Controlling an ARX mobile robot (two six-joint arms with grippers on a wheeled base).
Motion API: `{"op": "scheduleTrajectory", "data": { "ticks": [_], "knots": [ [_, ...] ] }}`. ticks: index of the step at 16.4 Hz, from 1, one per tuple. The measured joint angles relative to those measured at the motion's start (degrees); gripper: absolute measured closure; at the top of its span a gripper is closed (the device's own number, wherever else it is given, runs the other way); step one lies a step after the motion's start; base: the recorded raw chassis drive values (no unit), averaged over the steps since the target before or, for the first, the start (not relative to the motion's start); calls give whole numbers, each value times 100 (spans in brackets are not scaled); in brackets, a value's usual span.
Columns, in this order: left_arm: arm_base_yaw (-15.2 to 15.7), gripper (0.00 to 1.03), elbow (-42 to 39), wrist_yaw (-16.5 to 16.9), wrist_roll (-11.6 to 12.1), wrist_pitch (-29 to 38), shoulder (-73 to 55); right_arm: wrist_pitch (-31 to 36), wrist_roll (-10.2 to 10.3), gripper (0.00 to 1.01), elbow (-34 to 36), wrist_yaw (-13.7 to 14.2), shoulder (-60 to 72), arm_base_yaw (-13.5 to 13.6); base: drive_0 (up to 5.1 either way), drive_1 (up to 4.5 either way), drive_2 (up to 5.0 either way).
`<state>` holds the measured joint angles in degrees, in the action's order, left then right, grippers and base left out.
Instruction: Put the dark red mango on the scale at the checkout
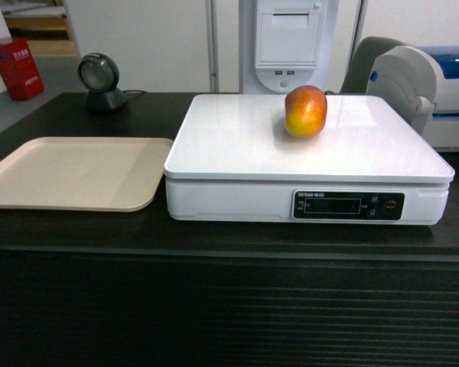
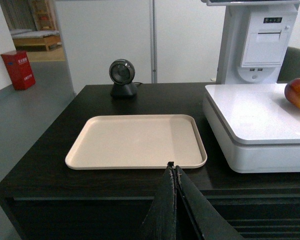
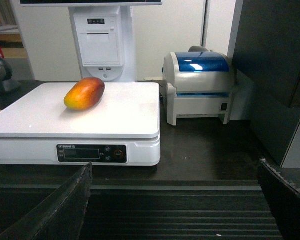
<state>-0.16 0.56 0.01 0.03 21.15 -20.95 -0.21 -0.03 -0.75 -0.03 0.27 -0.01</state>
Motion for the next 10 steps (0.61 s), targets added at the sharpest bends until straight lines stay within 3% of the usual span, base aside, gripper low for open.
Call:
{"op": "scheduleTrajectory", "data": {
  "ticks": [10],
  "knots": [
    [0, 101, 0, -2, 0, -1099, 1091, 0, 0, 3, 0, 0, 0, 0, 0, 0, 0]
  ]
}}
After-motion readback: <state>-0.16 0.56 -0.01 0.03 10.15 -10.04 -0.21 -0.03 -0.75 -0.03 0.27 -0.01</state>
